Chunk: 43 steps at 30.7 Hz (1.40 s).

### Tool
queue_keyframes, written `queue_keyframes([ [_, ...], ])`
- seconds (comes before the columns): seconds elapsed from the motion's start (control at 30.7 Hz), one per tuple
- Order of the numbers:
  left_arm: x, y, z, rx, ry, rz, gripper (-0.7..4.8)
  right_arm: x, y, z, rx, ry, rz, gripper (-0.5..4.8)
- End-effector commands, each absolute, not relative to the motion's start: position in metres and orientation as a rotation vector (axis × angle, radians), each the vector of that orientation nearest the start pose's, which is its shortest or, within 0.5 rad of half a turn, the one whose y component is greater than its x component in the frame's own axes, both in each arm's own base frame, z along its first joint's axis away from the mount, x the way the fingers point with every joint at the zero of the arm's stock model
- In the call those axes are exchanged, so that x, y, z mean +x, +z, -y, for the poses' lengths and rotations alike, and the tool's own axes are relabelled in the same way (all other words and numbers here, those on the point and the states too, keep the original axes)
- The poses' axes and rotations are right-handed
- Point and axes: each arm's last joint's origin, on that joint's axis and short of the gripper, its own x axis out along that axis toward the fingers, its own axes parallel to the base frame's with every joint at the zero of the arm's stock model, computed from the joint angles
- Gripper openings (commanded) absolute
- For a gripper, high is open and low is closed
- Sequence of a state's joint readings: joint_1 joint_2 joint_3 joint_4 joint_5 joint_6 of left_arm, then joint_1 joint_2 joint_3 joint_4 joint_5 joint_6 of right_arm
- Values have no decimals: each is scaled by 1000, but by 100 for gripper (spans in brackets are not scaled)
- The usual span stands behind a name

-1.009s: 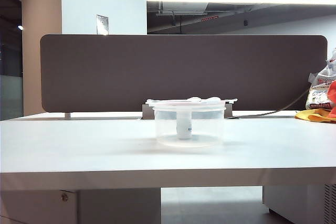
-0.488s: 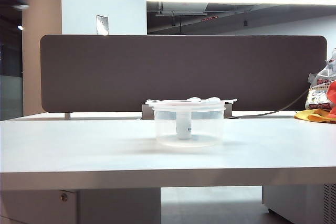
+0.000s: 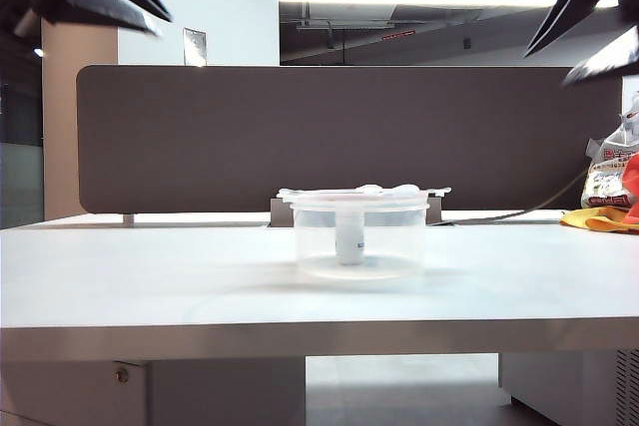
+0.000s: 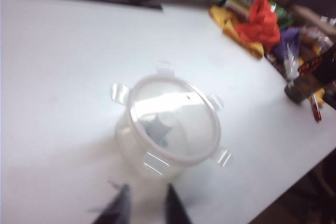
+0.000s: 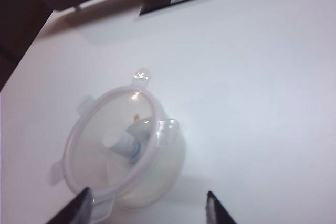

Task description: Remove the lid of the round box, pick up the small white medicine bottle inside, and place it on the table.

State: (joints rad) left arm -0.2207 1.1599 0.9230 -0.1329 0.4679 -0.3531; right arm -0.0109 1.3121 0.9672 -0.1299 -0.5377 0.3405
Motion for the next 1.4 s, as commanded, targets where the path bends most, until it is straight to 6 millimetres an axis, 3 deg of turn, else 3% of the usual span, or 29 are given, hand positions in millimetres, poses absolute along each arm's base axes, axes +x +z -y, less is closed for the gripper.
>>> queue_keyframes([
  [0.03, 256, 311, 71, -385, -621, -515, 89, 306, 281, -15, 505, 478, -608, 311],
  [0.13, 268, 302, 75, -399, -640, -561, 89, 326, 267, -18, 550, 503, -666, 381],
  [0.33, 296, 274, 84, -481, -699, -712, 106, 357, 244, -37, 582, 552, -744, 381],
  [0.42, 311, 258, 92, -542, -724, -800, 260, 370, 237, -48, 577, 577, -756, 378],
  [0.49, 319, 249, 95, -575, -739, -845, 318, 375, 234, -54, 586, 582, -761, 377],
  [0.55, 325, 241, 99, -596, -755, -882, 319, 380, 230, -59, 590, 587, -761, 372],
  [0.72, 330, 231, 108, -612, -781, -907, 317, 387, 218, -61, 610, 573, -774, 295],
  [1.07, 340, 221, 119, -640, -772, -909, 266, 393, 208, -63, 636, 555, -782, 290],
  [1.17, 345, 216, 121, -664, -767, -919, 264, 393, 207, -64, 642, 554, -782, 260],
  [1.4, 352, 202, 125, -699, -776, -950, 264, 394, 208, -64, 640, 557, -775, 260],
])
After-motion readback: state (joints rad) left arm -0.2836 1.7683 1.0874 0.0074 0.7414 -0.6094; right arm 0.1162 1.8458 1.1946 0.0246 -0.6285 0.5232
